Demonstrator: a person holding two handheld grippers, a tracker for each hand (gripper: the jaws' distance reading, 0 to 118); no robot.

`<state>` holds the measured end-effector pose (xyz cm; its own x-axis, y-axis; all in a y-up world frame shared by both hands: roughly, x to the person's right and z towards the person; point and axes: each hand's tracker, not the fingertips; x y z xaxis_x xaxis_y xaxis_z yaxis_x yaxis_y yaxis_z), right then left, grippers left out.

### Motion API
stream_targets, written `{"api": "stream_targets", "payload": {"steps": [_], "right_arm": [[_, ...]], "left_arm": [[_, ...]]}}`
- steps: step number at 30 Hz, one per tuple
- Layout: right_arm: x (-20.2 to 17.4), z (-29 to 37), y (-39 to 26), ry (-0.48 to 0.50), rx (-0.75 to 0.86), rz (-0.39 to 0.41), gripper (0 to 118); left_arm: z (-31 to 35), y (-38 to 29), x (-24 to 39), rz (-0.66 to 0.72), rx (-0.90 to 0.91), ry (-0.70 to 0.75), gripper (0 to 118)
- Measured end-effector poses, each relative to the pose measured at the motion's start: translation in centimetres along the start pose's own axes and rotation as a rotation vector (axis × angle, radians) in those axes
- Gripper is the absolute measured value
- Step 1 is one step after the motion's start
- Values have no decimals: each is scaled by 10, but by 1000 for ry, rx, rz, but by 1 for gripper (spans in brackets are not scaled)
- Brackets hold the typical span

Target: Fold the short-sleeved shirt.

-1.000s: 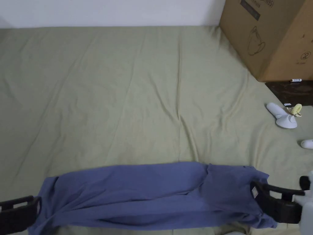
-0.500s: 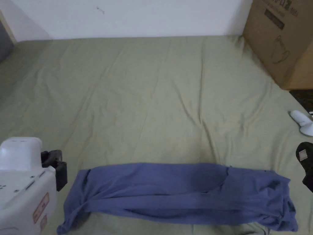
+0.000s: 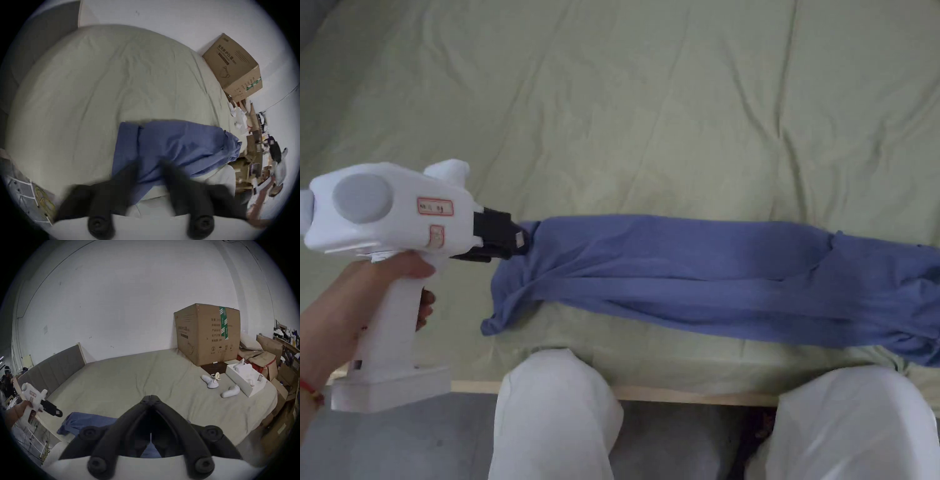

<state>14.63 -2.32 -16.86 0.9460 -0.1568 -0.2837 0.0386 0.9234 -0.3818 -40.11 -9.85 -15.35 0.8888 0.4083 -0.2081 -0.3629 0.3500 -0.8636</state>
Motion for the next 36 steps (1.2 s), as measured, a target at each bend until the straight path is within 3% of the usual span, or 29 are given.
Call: {"api": "stream_targets", "payload": {"steps": [1,3,6,10,11,12,13,14,18,22,27,30,32,36], "right_arm": [[-2,-3,-1,1,-10,0,0],[-4,-6,-2,0,-17,3,0],[-5,-21,-4,24,-51,-5,0],[-8,-32,-4,34,-68,3,0],[-8,-34,-4,40,-67,2,0],[-8,-37,-4,53,-70,-5,0],[-8,-38,-3,60,-72,-11,0],[-9,-40,-2,63,-71,-11,0],[-14,-44,2,79,-62,8,0],[-15,-46,3,70,-67,28,0],[-15,-46,2,67,-70,37,0],[-9,-41,0,73,-62,35,0],[-8,-39,0,74,-56,34,0],[-1,-37,0,70,-40,24,0]], "left_arm": [[-4,2,-3,-15,-14,-15,118],[-14,19,-35,-62,15,-30,104],[-32,26,-58,57,19,-87,115],[-57,29,-44,118,-64,-174,113],[-73,29,-58,74,-103,-127,107],[-81,29,-59,44,-137,-118,89],[-87,28,-60,55,-153,-165,45],[-91,26,-60,115,-177,-212,18],[-112,11,-39,143,-220,-315,17],[-111,-7,-19,270,-191,-434,17],[-88,17,-57,186,-165,-297,17],[-58,32,-86,236,-97,-225,17],[-47,36,-90,237,-86,-219,17],[-13,43,-80,166,-79,-29,17]]}}
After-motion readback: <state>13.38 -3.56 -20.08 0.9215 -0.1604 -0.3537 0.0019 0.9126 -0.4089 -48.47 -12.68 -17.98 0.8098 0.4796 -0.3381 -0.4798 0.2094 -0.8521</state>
